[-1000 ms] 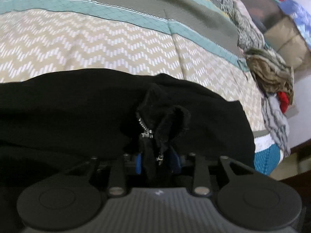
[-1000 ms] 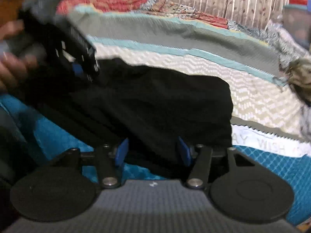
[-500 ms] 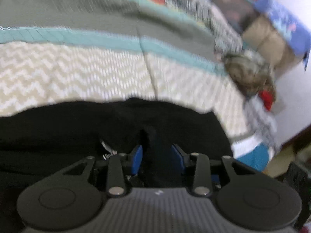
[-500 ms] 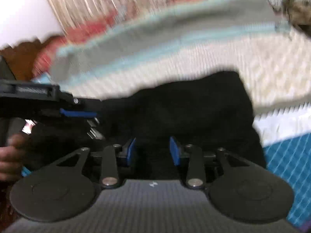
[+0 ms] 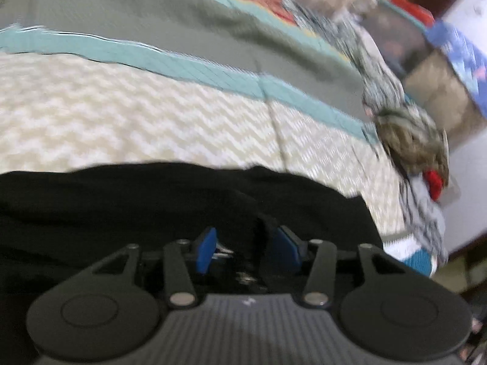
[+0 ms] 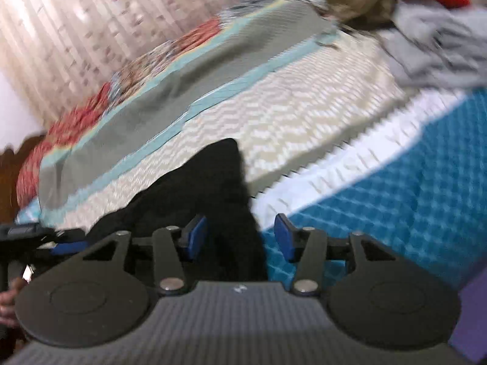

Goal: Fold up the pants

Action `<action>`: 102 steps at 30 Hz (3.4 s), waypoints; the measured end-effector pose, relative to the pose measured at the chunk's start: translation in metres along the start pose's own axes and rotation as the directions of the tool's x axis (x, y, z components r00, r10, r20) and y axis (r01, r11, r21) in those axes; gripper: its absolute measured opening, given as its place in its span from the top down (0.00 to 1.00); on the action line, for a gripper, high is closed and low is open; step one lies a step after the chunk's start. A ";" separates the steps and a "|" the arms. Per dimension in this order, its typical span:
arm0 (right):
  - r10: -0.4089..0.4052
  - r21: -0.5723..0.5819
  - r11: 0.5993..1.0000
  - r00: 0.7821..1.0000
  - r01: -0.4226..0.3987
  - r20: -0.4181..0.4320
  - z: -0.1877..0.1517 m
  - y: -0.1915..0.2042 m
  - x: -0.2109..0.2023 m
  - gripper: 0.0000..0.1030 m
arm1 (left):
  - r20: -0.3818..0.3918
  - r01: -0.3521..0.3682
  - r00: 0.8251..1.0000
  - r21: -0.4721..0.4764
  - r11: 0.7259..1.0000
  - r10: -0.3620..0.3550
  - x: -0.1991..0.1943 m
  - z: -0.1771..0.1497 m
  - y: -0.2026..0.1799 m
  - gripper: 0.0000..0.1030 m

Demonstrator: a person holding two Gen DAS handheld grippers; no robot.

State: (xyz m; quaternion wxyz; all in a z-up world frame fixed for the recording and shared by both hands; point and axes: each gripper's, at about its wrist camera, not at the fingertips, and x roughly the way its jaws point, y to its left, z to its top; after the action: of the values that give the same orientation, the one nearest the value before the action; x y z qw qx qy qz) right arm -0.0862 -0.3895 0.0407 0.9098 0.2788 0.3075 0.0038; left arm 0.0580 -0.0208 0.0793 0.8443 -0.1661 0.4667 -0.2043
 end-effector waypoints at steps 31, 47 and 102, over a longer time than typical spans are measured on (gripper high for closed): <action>0.271 -0.068 0.912 0.720 -0.404 -0.639 -0.128 0.295 0.214 0.89 | 0.265 -0.115 0.923 -0.504 0.856 0.280 -0.142 -0.074 0.239 0.62; 0.309 -0.105 0.931 0.908 -0.349 -0.283 -0.047 0.209 0.109 0.83 | 0.248 -0.019 0.969 0.138 0.990 -0.016 -0.075 -0.041 0.037 0.74; -0.056 -0.060 0.996 0.990 0.064 0.126 0.006 0.033 0.017 0.55 | 0.103 -0.022 0.995 0.153 0.988 0.006 -0.003 0.013 0.011 0.36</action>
State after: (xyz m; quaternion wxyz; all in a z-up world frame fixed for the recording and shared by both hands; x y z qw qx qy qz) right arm -0.0639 -0.3614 0.0521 0.9353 0.2399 0.2582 -0.0309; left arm 0.0700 -0.0085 0.0830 0.8788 -0.1076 0.4069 -0.2252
